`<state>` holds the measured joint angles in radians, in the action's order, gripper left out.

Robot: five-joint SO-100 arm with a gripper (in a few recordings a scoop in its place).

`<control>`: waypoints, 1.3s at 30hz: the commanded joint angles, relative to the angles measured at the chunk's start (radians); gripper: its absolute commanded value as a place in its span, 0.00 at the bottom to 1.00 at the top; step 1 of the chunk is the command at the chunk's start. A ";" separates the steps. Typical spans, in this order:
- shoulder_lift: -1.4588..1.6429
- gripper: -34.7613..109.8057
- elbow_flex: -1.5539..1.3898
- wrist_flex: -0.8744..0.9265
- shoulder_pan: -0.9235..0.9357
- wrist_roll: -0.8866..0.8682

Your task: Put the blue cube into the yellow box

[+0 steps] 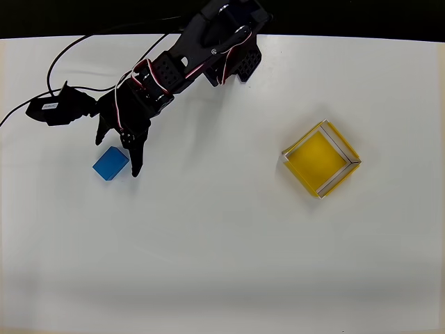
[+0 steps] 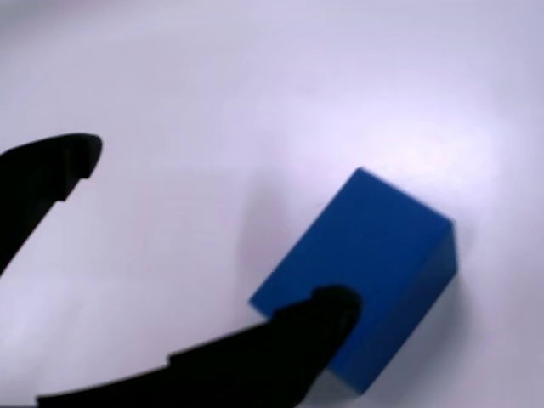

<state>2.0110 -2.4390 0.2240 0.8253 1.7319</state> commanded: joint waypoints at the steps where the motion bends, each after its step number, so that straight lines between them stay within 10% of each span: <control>1: -0.034 0.60 0.118 -0.095 0.029 0.002; 39: -0.508 0.46 0.252 -0.357 0.035 -0.169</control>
<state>1.4465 -2.2764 -0.0874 0.8560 1.5723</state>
